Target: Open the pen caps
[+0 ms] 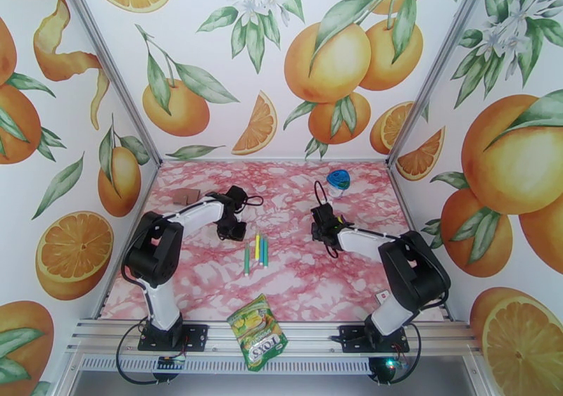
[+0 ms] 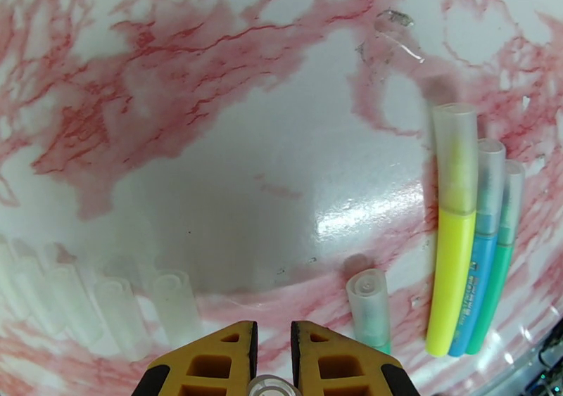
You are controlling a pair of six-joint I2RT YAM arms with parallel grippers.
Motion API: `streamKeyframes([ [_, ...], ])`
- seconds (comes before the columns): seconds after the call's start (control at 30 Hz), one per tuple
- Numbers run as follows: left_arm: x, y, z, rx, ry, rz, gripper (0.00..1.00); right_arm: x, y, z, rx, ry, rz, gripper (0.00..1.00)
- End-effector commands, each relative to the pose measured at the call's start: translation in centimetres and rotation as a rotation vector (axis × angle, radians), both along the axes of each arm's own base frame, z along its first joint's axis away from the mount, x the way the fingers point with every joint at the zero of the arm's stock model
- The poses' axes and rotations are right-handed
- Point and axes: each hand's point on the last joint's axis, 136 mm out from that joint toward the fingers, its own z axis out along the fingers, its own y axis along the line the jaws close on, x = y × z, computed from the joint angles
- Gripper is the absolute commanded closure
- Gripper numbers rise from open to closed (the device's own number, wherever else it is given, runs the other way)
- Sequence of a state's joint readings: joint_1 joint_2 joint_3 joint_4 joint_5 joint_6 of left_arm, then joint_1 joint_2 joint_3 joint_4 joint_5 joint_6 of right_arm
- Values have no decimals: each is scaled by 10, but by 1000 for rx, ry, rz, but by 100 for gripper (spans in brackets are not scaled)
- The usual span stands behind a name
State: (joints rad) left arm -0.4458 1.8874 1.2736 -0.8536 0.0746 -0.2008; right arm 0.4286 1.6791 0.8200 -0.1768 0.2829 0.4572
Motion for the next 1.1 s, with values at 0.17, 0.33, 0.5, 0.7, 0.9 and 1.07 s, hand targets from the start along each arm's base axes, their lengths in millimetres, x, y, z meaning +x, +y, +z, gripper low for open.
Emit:
streamKeyframes([
  [0.17, 0, 8, -7, 67, 11, -23, 100, 5, -11, -5, -42, 24, -52, 95],
  [0.33, -1, 10, -13, 85, 25, -25, 100, 6, -12, -8, -53, 45, -56, 90],
  [0.5, -1, 12, -15, 98, 30, -23, 95, 6, -16, -7, -68, 52, -67, 87],
  [0.7, -1, 15, -18, 114, 38, -24, 89, 4, -19, -7, -77, 59, -80, 80],
  [0.9, -2, 16, -18, 122, 39, -24, 83, 4, -19, -6, -82, 61, -81, 76],
  [1.07, -2, 17, -16, 127, 35, -22, 77, 4, -20, -4, -89, 60, -78, 71],
])
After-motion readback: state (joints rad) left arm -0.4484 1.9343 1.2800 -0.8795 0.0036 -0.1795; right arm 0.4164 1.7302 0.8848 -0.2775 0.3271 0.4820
